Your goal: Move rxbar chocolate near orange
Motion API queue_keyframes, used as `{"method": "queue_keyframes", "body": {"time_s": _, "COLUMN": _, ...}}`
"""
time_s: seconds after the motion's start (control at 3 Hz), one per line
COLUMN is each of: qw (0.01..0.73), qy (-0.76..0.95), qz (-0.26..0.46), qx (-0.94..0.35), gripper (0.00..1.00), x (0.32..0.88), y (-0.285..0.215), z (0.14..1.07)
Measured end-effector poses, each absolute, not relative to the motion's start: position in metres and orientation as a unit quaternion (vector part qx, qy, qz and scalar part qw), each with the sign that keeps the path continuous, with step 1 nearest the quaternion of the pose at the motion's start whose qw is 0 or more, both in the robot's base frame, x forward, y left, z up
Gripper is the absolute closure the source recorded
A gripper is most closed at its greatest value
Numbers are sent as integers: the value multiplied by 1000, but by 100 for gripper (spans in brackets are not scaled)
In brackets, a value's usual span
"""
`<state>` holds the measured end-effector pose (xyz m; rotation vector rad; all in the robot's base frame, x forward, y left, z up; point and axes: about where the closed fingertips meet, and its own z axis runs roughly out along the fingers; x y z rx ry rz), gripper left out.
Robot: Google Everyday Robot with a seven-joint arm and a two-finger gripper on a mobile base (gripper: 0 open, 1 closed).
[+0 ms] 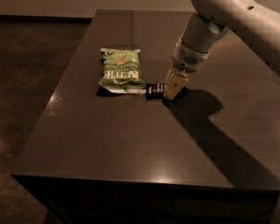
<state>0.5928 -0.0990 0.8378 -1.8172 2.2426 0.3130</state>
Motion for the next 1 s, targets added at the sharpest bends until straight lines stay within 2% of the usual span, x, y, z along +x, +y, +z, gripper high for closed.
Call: {"method": "queue_keyframes", "body": {"time_s": 1.0, "qw": 145, "qy": 853, "qz": 73, "qx": -496, "gripper": 100, "x": 631, "y": -193, "z": 847}}
